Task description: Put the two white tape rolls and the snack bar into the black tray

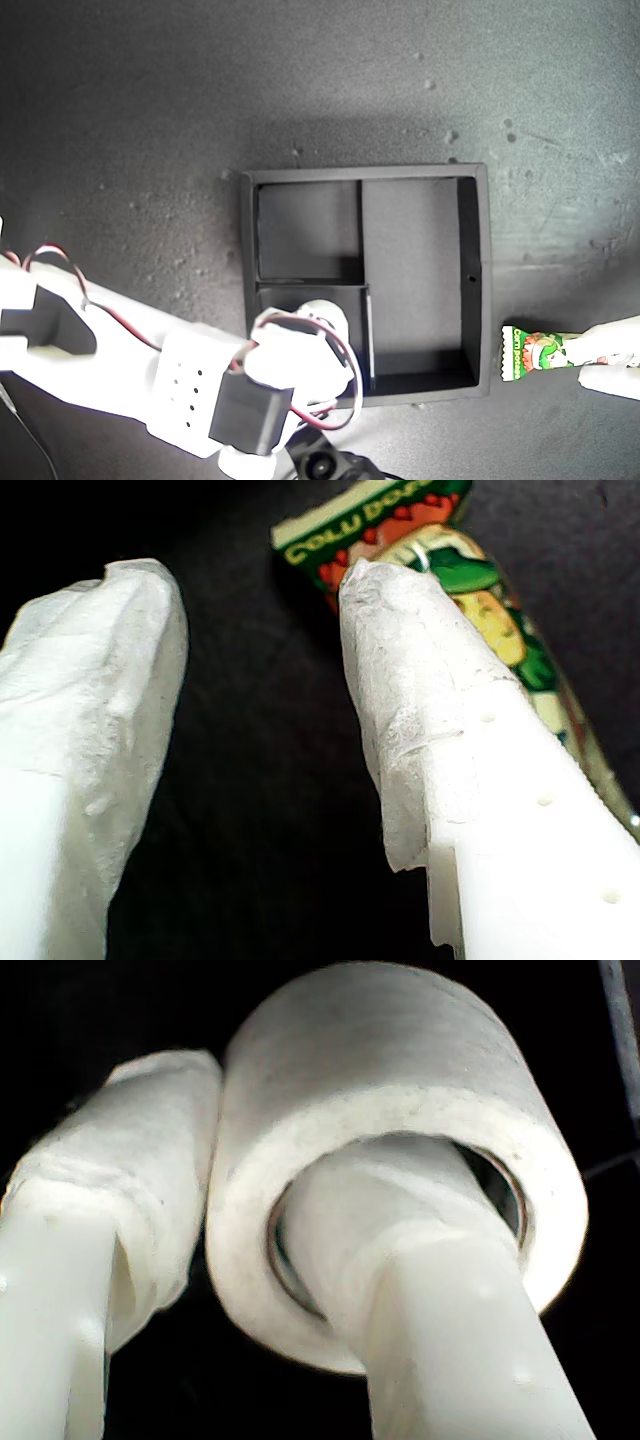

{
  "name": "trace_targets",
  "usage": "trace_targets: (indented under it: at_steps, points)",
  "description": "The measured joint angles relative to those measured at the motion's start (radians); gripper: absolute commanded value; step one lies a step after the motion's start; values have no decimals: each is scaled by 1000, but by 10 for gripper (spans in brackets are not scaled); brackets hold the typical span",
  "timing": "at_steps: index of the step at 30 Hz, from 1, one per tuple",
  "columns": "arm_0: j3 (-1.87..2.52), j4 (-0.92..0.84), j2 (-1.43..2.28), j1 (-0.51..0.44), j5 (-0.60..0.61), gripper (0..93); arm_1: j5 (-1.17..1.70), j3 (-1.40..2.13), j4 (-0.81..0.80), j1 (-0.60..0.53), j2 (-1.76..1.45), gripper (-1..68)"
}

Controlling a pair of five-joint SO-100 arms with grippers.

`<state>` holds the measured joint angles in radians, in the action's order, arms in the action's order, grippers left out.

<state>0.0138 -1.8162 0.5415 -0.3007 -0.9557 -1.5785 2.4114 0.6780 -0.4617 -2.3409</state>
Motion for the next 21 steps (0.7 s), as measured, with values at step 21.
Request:
trace_targets:
  at_steps: [21]
  points:
    - [735, 0, 831, 77, -106, 122, -276, 440, -371, -135, 0, -1]
